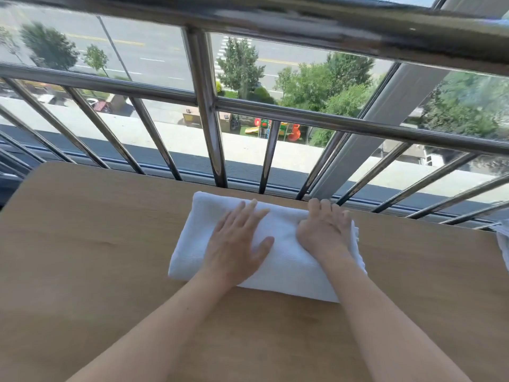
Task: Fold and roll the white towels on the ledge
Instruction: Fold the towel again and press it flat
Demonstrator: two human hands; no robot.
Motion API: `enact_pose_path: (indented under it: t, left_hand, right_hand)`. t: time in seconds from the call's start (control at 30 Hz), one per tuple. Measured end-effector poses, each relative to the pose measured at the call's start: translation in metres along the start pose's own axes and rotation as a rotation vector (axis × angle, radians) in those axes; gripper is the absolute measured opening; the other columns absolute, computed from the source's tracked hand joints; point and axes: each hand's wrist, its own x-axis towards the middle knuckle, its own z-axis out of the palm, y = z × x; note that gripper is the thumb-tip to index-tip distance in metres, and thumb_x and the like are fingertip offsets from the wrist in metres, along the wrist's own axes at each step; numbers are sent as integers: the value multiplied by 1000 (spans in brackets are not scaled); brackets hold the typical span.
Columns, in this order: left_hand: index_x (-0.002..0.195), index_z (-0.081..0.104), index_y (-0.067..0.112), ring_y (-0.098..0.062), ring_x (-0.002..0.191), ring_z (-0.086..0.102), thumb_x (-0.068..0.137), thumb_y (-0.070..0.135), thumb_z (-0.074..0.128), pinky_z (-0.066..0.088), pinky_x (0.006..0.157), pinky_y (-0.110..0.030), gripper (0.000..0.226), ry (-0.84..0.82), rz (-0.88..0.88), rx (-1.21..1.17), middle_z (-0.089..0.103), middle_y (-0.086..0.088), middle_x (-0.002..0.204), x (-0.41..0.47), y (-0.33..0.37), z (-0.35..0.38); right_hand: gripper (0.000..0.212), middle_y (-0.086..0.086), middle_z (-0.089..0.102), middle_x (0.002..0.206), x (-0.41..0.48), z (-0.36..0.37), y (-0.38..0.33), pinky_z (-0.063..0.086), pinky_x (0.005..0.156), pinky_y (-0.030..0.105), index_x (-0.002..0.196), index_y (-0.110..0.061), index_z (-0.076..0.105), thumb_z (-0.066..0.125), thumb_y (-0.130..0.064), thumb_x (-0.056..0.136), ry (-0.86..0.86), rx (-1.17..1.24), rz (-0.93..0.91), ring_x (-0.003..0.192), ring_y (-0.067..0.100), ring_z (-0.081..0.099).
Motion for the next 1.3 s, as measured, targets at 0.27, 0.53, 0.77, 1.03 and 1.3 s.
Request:
enact_pose_path:
  t: [0.27, 0.53, 0.77, 1.03, 1.3]
  left_hand:
    - [160, 3, 37, -17, 153, -17, 91, 57, -8, -19, 121, -39, 72, -213, -25, 205, -7, 8, 169, 12, 6, 20]
    - [158, -6, 42, -17, 152, -24, 92, 70, 1, -19, 121, -46, 73, -176, -146, 247, -14, 8, 168, 9, -17, 16]
    - [147, -18, 60, -30, 153, -3, 84, 85, 8, 32, 111, -54, 72, -148, -398, 176, -31, 24, 159, -2, -51, 0]
    - [148, -8, 60, -32, 124, 39, 82, 84, 12, 39, 91, -45, 73, -91, -362, 73, -25, 26, 160, -5, -50, -6]
    - [148, -6, 61, -30, 126, 38, 86, 81, 19, 40, 93, -44, 69, -90, -289, 58, -22, 26, 161, -30, -125, -40]
  right_hand:
    - [53, -1, 24, 163, -71, 17, -33, 4, 123, 43, 155, -31, 28, 23, -41, 103, 90, 339, -199, 151, 20, 17]
    - [64, -7, -14, 166, -58, 31, 13, -15, 121, 46, 155, -45, -9, 6, -64, 95, -47, 230, -31, 151, 19, -19]
    - [69, -20, -22, 162, -52, 31, 38, 32, 105, 57, 147, -60, -13, 10, -83, 85, -165, 445, 193, 144, 41, 23]
    - [74, 2, 6, 165, -60, 29, 33, 38, 100, 50, 148, -60, -1, 16, -87, 82, -106, 457, 294, 127, 42, 49]
    - [73, 6, 8, 164, -92, 31, -56, 36, 103, 49, 150, -56, 3, 20, -83, 85, -88, 469, 379, 126, 40, 50]
